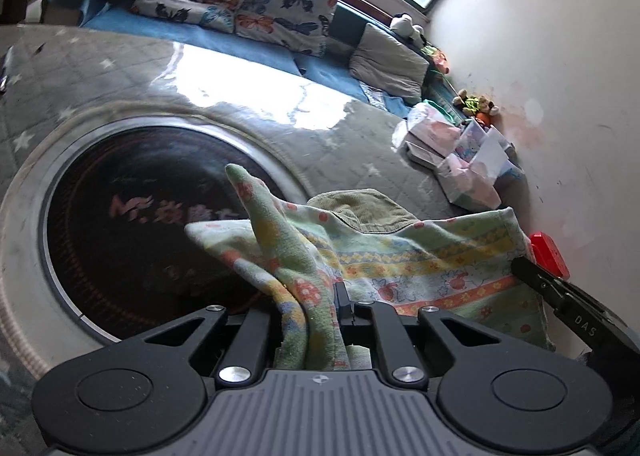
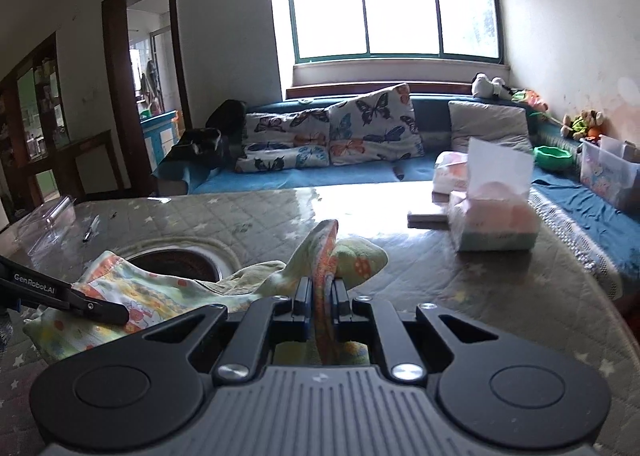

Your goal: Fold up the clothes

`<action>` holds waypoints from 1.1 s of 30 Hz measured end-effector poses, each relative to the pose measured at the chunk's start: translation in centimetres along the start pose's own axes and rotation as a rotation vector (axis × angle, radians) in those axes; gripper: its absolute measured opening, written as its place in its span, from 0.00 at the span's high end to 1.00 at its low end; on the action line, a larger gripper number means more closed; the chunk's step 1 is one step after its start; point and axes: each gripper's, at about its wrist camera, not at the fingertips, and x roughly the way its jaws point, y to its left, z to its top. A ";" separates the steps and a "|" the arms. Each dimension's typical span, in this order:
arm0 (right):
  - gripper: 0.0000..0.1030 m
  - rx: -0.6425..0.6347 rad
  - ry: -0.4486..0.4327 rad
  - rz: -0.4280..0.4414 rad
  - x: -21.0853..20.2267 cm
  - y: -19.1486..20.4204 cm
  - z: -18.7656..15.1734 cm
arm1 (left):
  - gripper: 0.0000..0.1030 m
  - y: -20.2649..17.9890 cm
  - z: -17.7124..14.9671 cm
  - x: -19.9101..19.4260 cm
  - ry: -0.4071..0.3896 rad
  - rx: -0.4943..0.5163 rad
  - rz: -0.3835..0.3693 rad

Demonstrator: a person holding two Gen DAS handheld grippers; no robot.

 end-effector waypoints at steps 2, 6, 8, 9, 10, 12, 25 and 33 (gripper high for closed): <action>0.92 -0.001 -0.007 -0.014 -0.3 -0.5 0.3 | 0.89 -0.8 0.4 0.4 0.002 0.015 -0.002; 0.92 -0.002 -0.015 -0.038 -0.7 -1.5 0.8 | 0.89 -2.5 1.0 1.3 0.007 0.045 -0.007; 0.92 -0.003 -0.019 -0.051 -0.8 -2.0 1.0 | 0.89 -3.2 1.2 1.8 0.011 0.057 -0.009; 0.92 -0.003 -0.022 -0.058 -0.9 -2.2 1.2 | 0.89 -3.6 1.3 2.1 0.013 0.063 -0.010; 0.92 -0.003 -0.025 -0.064 -1.0 -2.5 1.3 | 0.89 -4.0 1.4 2.3 0.015 0.068 -0.011; 0.92 -0.003 -0.030 -0.075 -1.1 -3.0 1.6 | 0.89 -4.7 1.6 2.8 0.018 0.081 -0.013; 0.92 -0.002 -0.061 -0.150 -1.5 -6.2 3.3 | 0.89 -9.6 3.4 5.2 0.005 0.170 -0.011; 0.92 0.016 -0.051 -0.178 -0.8 -8.0 2.9 | 0.89 -10.9 3.9 6.7 0.010 0.190 0.004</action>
